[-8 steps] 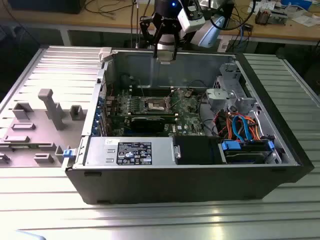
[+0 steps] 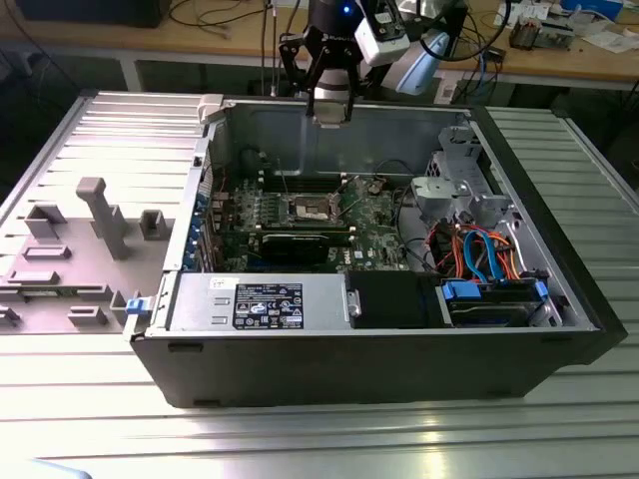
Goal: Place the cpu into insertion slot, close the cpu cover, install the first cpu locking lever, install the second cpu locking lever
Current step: 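Place the cpu into insertion slot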
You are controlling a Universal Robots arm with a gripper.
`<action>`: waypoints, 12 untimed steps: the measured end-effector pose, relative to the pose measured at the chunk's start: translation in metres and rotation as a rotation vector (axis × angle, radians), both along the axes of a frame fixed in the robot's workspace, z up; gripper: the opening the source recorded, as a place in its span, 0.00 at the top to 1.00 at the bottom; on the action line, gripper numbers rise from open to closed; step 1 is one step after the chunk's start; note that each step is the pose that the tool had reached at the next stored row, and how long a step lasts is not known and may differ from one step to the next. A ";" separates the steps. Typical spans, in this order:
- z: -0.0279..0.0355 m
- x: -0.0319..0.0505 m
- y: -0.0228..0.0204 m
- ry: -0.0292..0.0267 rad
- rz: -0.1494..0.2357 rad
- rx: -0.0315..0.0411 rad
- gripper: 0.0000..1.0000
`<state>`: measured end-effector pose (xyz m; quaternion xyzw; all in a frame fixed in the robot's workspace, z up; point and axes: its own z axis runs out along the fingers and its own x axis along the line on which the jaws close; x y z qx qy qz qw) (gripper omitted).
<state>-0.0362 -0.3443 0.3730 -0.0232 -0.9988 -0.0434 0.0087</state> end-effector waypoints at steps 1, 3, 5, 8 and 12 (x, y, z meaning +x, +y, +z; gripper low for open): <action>-0.0004 0.0000 0.0000 -0.0001 -0.017 -0.0010 0.45; -0.0005 0.0000 -0.0001 -0.0001 -0.021 -0.0010 0.45; -0.0005 0.0000 -0.0001 -0.0001 -0.021 -0.0011 0.45; -0.0005 0.0000 -0.0001 -0.0001 -0.021 -0.0011 0.45; -0.0005 0.0000 0.0000 -0.0001 -0.032 -0.0013 0.45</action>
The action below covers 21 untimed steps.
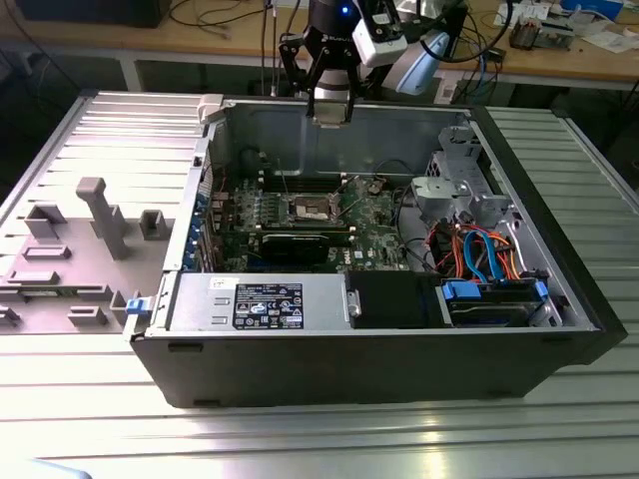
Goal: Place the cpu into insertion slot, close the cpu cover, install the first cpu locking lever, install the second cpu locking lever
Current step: 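Place the cpu into insertion slot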
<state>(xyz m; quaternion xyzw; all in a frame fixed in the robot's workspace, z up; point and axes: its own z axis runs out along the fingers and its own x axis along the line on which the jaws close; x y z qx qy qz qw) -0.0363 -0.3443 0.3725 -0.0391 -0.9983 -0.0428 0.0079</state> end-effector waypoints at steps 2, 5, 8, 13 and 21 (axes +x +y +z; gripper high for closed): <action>-0.0001 0.0000 0.0000 0.0000 -0.025 0.0001 0.45; -0.0002 0.0000 -0.0001 0.0000 -0.045 0.0001 0.45; -0.0002 0.0000 -0.0001 0.0000 -0.046 0.0000 0.45; -0.0002 0.0000 -0.0003 -0.0001 -0.050 0.0000 0.45; -0.0007 0.0000 -0.0014 0.0000 -0.125 0.0000 0.45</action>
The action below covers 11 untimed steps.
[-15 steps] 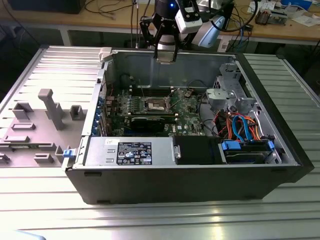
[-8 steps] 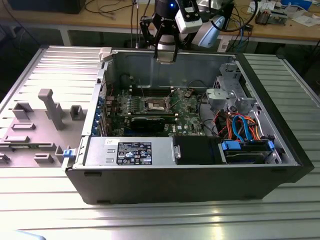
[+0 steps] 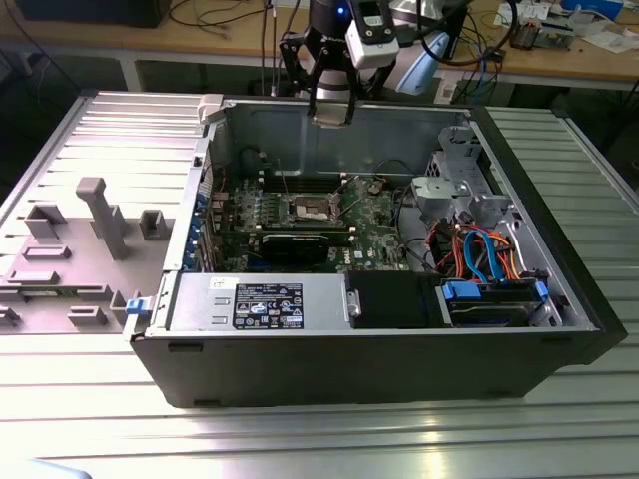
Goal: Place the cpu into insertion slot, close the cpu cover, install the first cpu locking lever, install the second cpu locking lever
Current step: 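Place the cpu into insertion slot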
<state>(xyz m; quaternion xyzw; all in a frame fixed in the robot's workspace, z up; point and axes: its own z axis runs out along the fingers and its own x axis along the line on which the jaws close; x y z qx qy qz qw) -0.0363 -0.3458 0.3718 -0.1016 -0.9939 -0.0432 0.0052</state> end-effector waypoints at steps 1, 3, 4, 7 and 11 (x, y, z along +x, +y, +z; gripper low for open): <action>0.0000 0.0000 -0.0001 0.0000 -0.003 0.0000 0.45; 0.0000 0.0000 -0.0001 -0.0001 -0.004 0.0000 0.45; 0.0000 0.0000 -0.0001 0.0000 -0.004 -0.0001 0.45; 0.0000 0.0000 -0.0001 -0.0001 -0.011 0.0000 0.45; -0.0014 0.0000 -0.0001 0.0000 -0.083 -0.0008 0.45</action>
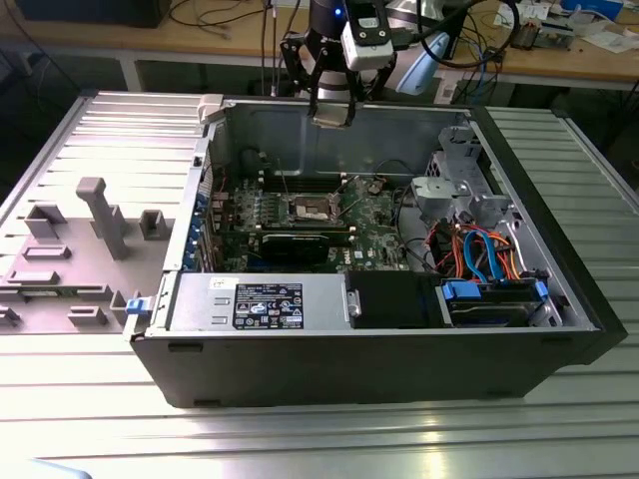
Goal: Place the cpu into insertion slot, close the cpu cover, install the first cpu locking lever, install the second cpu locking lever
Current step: 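Place the cpu into insertion slot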
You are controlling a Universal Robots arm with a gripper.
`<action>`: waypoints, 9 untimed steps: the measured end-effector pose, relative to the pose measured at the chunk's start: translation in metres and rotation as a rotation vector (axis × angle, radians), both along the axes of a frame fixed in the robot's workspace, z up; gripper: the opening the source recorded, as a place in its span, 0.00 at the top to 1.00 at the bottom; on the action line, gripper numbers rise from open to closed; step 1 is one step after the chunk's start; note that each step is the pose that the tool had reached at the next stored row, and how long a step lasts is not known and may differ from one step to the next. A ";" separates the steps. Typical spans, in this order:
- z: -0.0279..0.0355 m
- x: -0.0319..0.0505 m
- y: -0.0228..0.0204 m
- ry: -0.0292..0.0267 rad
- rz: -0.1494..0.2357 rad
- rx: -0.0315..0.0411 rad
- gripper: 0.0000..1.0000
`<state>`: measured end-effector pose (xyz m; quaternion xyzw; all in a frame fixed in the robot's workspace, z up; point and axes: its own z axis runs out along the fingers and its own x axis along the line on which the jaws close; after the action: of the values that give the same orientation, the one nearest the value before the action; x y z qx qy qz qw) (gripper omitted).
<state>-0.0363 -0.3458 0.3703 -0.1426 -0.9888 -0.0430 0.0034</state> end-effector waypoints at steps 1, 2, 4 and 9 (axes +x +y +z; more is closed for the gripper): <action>-0.0002 0.0000 0.0000 0.0001 -0.013 -0.0001 0.45; -0.0004 0.0000 0.0000 0.0001 -0.027 -0.0001 0.45; -0.0007 0.0000 0.0000 0.0001 -0.054 -0.0001 0.45; -0.0008 0.0000 0.0000 0.0000 -0.070 0.0000 0.45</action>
<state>-0.0363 -0.3458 0.3695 -0.1772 -0.9832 -0.0431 0.0019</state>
